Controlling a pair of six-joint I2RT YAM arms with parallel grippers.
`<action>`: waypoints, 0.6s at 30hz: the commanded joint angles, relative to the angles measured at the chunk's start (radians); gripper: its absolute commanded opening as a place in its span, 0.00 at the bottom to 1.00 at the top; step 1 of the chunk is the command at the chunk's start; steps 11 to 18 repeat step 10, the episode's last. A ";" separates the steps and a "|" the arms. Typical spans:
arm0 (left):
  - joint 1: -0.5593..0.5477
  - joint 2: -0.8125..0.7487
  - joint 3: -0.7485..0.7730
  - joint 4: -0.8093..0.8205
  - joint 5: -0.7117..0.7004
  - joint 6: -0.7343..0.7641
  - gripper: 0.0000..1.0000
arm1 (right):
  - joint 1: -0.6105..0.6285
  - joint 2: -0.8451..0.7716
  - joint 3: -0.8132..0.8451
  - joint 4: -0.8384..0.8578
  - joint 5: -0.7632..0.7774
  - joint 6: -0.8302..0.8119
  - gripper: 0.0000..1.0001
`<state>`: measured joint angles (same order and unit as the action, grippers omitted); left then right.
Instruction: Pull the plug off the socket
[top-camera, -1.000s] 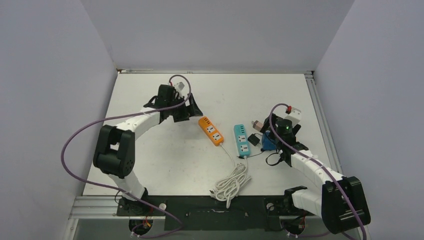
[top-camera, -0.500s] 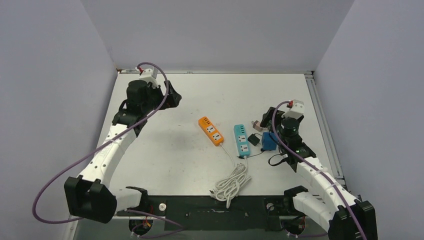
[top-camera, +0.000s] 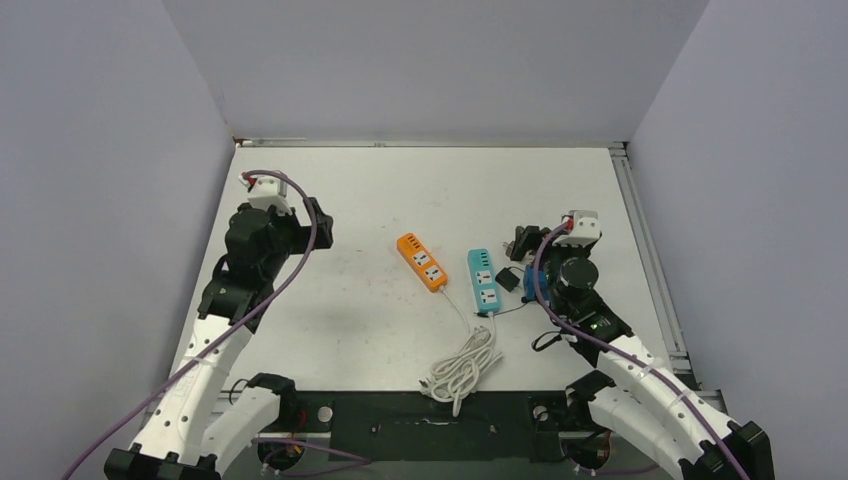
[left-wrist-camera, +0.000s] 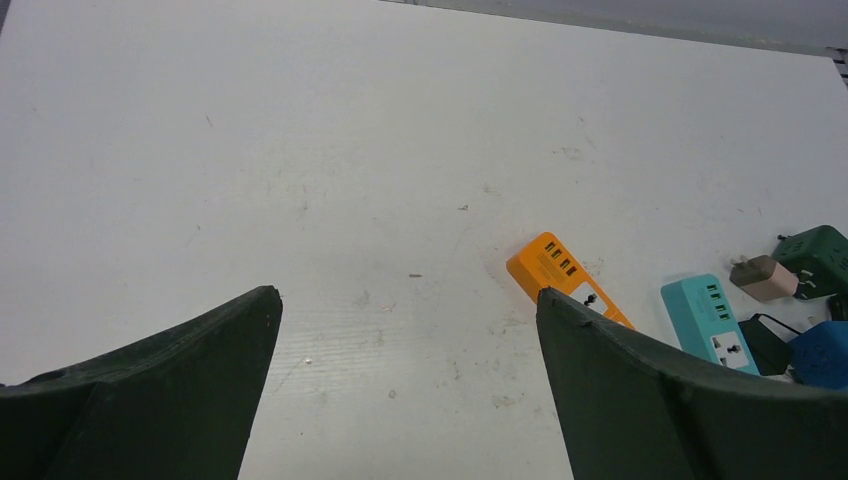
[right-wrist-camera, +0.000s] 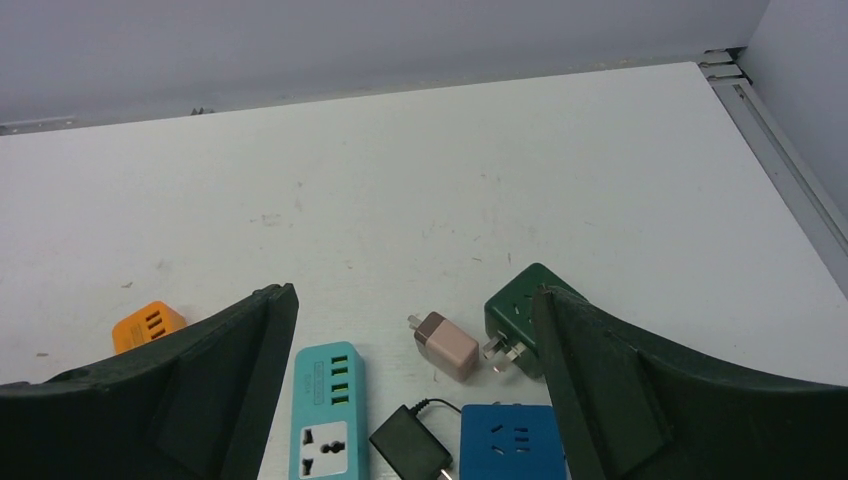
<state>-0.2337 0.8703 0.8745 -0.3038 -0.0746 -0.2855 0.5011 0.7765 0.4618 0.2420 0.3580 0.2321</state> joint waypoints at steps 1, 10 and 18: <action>0.005 -0.018 -0.005 -0.003 -0.054 0.034 0.96 | 0.014 -0.041 -0.015 0.060 0.050 -0.030 0.90; 0.014 -0.008 -0.003 -0.006 -0.051 0.026 0.96 | 0.016 -0.056 -0.015 0.051 0.065 -0.025 0.90; 0.014 -0.008 -0.003 -0.006 -0.051 0.026 0.96 | 0.016 -0.056 -0.015 0.051 0.065 -0.025 0.90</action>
